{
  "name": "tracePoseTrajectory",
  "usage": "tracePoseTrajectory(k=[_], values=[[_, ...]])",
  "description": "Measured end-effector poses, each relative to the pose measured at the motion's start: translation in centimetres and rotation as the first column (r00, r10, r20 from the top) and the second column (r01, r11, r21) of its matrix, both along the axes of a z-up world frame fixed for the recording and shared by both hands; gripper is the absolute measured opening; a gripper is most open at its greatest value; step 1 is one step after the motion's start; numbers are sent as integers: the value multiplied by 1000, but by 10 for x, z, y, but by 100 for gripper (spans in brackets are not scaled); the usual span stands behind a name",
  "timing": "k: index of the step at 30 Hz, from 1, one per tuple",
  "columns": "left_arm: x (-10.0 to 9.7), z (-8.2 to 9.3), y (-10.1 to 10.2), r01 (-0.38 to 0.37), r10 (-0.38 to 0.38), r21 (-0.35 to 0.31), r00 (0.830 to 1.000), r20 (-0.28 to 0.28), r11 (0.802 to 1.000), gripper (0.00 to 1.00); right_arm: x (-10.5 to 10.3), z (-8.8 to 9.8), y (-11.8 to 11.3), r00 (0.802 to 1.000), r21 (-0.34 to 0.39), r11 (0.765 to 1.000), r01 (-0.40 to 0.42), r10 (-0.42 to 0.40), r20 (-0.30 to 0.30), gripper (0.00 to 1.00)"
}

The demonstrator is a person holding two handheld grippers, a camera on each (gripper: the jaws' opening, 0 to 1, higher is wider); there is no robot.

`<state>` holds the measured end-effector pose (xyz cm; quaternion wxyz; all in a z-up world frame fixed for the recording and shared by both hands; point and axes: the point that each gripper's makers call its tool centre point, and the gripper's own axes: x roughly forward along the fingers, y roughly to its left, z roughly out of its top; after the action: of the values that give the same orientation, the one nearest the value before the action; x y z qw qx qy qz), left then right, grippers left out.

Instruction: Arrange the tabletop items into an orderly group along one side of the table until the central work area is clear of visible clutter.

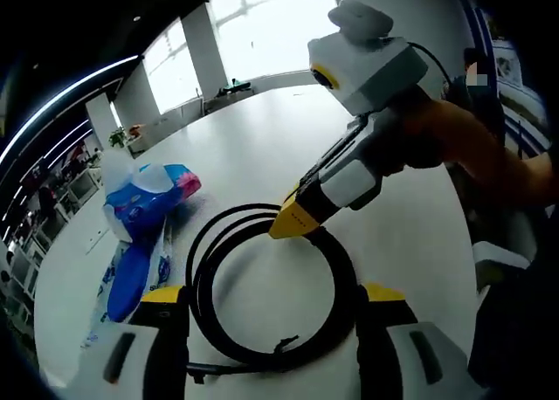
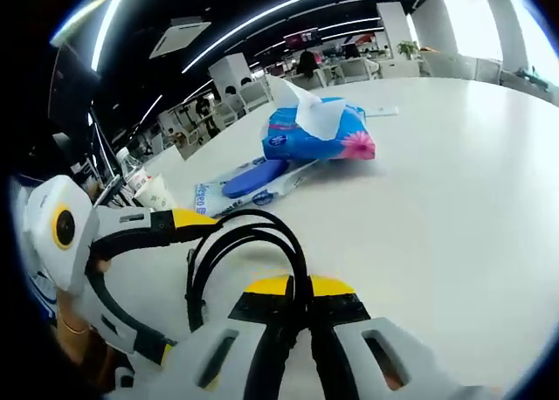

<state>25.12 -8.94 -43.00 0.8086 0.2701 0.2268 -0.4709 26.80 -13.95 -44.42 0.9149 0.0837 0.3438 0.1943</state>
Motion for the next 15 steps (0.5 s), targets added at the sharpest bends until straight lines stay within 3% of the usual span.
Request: tracePoseTrajectory(k=[9, 15], values=[[-1, -3, 0, -2, 2, -6, 1000, -30, 1000, 78, -2, -3, 0, 1000, -82, 997, -8, 9, 17, 4], [0, -4, 0, 1, -2, -17, 999, -40, 1000, 78, -2, -4, -1, 1000, -89, 996, -10, 11, 12, 5]])
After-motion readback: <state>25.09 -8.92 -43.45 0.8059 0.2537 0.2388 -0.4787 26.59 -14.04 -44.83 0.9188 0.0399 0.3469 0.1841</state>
